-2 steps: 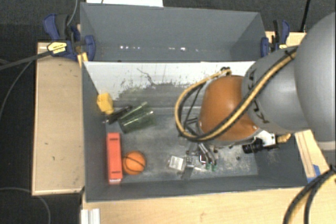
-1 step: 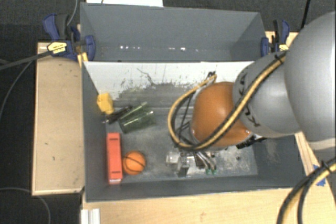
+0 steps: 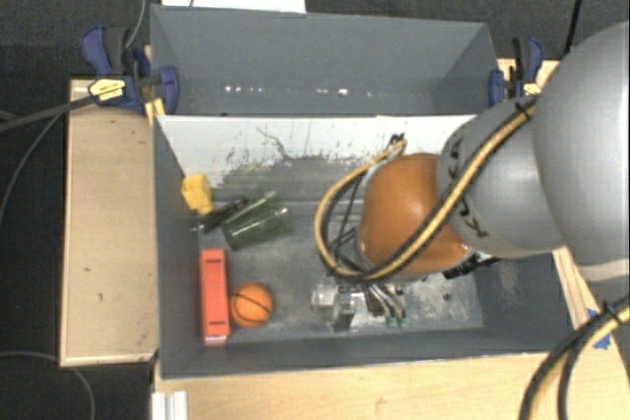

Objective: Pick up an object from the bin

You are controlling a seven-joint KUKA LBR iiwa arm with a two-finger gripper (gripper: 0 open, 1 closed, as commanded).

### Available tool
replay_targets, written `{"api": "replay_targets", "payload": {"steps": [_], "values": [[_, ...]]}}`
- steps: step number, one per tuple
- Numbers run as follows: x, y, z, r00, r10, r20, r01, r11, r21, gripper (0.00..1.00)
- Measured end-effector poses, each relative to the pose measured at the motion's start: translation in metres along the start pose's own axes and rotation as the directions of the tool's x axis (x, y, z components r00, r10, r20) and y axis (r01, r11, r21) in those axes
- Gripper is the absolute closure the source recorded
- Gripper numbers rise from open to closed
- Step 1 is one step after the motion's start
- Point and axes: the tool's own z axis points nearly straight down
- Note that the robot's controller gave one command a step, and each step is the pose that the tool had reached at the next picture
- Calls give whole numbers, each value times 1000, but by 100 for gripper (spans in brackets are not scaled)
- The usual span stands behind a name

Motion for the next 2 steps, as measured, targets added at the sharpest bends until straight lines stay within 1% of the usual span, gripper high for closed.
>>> {"api": "replay_targets", "payload": {"steps": [1,2], "values": [[1,0,-5,1000,0,1,0,1000,0,100],[2,0,-19,1000,2,-4,-2,1000,0,100]]}}
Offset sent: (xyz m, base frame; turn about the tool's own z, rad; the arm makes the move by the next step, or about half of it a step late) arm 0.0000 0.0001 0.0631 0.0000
